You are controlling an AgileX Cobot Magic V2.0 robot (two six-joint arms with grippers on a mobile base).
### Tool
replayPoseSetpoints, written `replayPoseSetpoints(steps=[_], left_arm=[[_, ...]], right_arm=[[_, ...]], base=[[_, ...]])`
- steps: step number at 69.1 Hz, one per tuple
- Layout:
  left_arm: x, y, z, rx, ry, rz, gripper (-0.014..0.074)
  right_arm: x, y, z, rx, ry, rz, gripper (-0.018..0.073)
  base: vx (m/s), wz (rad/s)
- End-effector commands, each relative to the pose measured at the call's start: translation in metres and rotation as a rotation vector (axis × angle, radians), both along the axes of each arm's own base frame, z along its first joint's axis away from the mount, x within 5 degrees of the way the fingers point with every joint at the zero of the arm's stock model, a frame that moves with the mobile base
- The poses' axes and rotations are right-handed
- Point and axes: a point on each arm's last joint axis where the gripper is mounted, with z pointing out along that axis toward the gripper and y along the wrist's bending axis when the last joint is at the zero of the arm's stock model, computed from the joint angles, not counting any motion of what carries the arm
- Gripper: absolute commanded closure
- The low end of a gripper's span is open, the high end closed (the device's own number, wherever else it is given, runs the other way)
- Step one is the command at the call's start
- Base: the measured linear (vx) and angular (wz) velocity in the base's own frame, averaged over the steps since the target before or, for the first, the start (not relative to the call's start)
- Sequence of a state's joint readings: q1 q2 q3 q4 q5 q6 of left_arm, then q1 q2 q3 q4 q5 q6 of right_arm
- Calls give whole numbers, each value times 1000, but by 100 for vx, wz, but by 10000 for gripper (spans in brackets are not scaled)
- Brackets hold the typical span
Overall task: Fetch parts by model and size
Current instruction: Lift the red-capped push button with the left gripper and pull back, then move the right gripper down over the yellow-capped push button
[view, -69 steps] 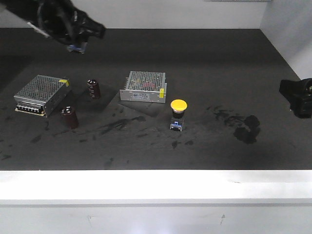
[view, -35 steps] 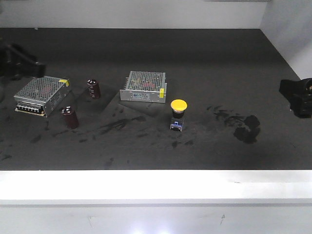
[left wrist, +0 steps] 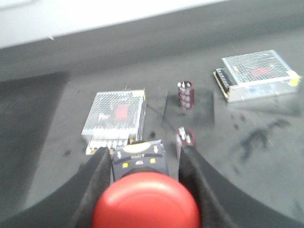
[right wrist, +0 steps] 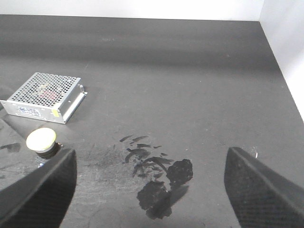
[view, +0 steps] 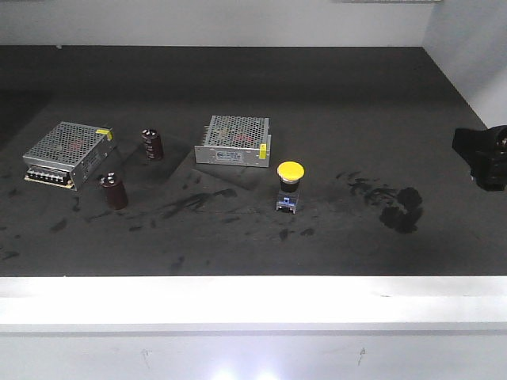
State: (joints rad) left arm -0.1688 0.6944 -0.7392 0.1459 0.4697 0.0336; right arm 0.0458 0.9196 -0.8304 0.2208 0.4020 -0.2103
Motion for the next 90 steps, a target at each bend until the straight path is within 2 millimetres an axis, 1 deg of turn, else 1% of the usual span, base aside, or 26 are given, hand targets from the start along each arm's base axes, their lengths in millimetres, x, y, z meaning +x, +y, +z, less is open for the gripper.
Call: replayPoseSetpoints(steps=[1, 6, 14, 21, 28, 38, 56, 73, 90], left_arm=[[-20, 2, 9, -37, -147, -10, 605], [-33, 3, 0, -81, -157, -17, 605], [-47, 1, -15, -121, -156, -55, 605], [-53, -3, -27, -143, -149, -106, 605], [-55, -9, -32, -175, -144, -167, 605], [-56, -16, -29, -179, -178, -251, 605], [-59, -23, -27, -213, -195, -330, 605], [-59, -23, -27, -208, -196, -331, 605], [-57, -20, -24, -201, -236, -300, 605]], right_arm=[[1, -1, 17, 8, -109, -12, -35], [1, -1, 17, 8, -109, -12, -35], [1, -1, 17, 8, -109, -12, -35], [1, -1, 17, 9, -109, -12, -35], [1, -1, 17, 9, -109, -12, -35], [1, -1, 17, 9, -109, -12, -35], [1, -1, 17, 9, -109, -12, -35], [1, -1, 17, 12, -108, -13, -35], [1, -1, 17, 14, -108, -13, -35]], base=[[0, 0], [0, 0], [0, 0], [0, 0], [0, 0], [0, 0], [0, 0], [0, 0], [0, 0]])
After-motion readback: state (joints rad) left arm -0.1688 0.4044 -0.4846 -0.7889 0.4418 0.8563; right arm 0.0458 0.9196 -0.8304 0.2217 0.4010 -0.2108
